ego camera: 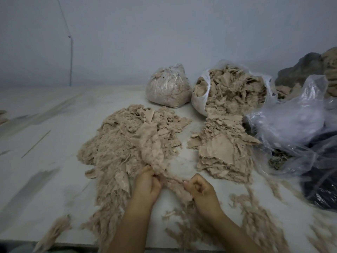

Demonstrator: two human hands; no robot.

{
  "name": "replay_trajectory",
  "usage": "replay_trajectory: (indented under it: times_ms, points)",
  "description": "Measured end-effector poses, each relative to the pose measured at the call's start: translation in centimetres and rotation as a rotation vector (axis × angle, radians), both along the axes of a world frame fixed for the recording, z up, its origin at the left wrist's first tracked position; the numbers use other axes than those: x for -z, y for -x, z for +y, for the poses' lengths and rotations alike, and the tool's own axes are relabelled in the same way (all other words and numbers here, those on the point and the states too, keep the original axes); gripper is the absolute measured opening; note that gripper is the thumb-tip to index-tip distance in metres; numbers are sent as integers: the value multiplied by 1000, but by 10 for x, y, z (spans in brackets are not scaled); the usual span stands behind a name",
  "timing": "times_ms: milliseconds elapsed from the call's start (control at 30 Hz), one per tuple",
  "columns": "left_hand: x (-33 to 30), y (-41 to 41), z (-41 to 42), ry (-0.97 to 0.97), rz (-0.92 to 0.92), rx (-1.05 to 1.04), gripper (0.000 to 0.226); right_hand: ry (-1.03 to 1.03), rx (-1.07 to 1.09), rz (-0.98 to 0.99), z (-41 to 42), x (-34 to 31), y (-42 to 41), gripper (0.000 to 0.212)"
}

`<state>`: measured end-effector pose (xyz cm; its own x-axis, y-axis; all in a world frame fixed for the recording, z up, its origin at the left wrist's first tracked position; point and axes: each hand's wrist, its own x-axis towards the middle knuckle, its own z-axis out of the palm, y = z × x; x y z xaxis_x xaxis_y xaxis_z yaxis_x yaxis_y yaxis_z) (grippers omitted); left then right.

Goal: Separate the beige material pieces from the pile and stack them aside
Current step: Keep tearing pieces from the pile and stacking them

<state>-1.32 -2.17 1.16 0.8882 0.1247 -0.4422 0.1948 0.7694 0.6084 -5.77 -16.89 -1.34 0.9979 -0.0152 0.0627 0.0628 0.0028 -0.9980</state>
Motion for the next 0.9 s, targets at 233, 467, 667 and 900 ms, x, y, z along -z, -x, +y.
replay_trajectory:
  times_ms: [233, 467, 667, 900]
  points:
    - [5, -10, 3, -72, 6, -99, 38, -101, 166, -31, -3, 0, -11, 29]
    - [6, 5, -7, -19, 48, 3, 56, -43, -169, 167, 6, -2, -19, 9]
    - [5, 4, 19, 46, 28, -202, 29, 134, 89, 128, 1, 3, -20, 27]
    - [14, 12, 10, -904, -64, -90, 25, 83, 131, 32, -9, 2, -23, 41]
